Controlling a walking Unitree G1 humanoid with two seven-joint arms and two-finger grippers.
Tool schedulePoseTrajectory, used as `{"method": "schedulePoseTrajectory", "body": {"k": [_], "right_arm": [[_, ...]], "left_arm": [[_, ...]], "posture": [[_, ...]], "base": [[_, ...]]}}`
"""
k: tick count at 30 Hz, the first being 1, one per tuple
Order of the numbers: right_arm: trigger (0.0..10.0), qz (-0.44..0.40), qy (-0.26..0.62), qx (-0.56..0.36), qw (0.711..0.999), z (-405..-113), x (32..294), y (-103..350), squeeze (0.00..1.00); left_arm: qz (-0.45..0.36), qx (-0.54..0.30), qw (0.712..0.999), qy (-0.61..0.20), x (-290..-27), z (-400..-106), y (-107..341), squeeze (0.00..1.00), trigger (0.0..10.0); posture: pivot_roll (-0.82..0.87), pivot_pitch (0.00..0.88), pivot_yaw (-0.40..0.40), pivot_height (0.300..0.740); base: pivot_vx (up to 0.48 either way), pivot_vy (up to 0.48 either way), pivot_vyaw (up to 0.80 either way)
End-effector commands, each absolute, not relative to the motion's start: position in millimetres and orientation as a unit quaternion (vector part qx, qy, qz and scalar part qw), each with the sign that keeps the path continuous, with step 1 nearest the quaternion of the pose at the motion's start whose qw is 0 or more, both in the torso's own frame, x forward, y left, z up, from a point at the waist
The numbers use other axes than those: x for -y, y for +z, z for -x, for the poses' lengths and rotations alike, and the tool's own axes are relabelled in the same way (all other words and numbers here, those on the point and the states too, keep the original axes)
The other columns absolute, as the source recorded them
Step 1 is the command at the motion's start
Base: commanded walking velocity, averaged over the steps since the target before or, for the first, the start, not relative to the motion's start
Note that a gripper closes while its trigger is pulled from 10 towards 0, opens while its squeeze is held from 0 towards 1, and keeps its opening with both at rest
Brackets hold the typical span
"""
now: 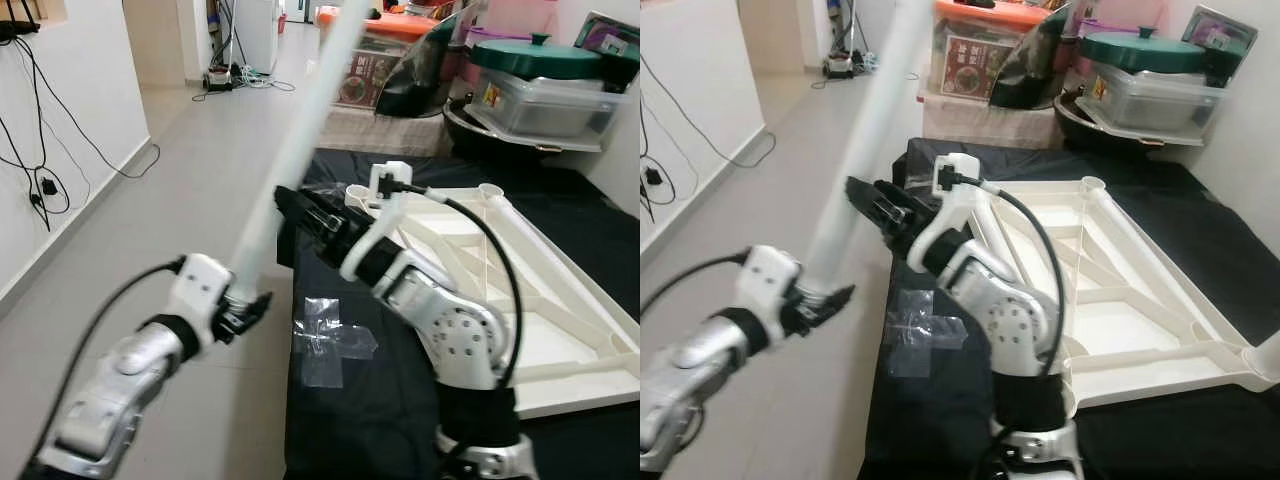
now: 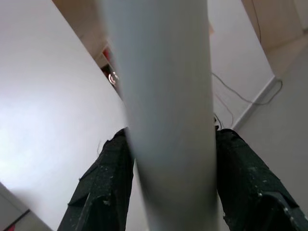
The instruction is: Building children table
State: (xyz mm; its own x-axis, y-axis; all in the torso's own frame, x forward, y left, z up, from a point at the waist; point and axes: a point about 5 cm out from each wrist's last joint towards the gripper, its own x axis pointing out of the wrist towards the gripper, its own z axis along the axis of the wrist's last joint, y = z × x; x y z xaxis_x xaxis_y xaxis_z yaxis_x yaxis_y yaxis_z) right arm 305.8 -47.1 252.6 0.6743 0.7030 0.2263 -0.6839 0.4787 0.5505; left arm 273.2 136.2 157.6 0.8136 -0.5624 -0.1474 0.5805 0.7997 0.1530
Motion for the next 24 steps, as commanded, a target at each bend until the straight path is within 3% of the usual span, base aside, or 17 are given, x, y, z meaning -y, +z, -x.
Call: {"method": "schedulePoseTrajectory", "body": {"k": [1, 7, 14, 15, 18, 24], "right_arm": [[10.0, -0.328, 0.400, -0.015, 0.856, -305, 43, 252, 0.00], [10.0, -0.316, 0.411, -0.002, 0.855, -299, 35, 257, 0.00], [10.0, -0.320, 0.394, -0.021, 0.861, -300, 35, 251, 0.00], [9.4, -0.317, 0.396, -0.023, 0.861, -300, 34, 250, 0.00], [10.0, -0.305, 0.396, -0.029, 0.866, -299, 31, 247, 0.00], [10.0, -0.285, 0.379, -0.024, 0.880, -301, 30, 242, 0.00]], "left_arm": [[-0.110, -0.046, 0.945, -0.304, -130, -275, 156, 0.00, 0.0], [-0.127, -0.036, 0.951, -0.279, -128, -285, 157, 0.00, 0.0], [-0.156, -0.049, 0.933, -0.320, -120, -276, 146, 0.00, 0.0], [-0.159, -0.051, 0.930, -0.326, -118, -273, 145, 0.00, 0.0], [-0.166, -0.054, 0.926, -0.334, -117, -271, 144, 0.00, 0.0], [-0.177, -0.063, 0.918, -0.350, -114, -267, 141, 0.00, 0.0]], "posture": [[0.09, 0.000, -0.094, 0.740], [0.09, 0.000, -0.098, 0.740], [0.08, 0.000, -0.098, 0.740], [0.08, 0.000, -0.098, 0.740], [0.08, 0.000, -0.099, 0.740], [0.09, 0.000, -0.101, 0.740]], "base": [[0.000, 0.000, 0.00], [0.000, 0.000, 0.00], [0.000, 0.000, 0.00], [0.000, 0.000, 0.00], [0.000, 0.000, 0.00], [0.000, 0.000, 0.00]]}}
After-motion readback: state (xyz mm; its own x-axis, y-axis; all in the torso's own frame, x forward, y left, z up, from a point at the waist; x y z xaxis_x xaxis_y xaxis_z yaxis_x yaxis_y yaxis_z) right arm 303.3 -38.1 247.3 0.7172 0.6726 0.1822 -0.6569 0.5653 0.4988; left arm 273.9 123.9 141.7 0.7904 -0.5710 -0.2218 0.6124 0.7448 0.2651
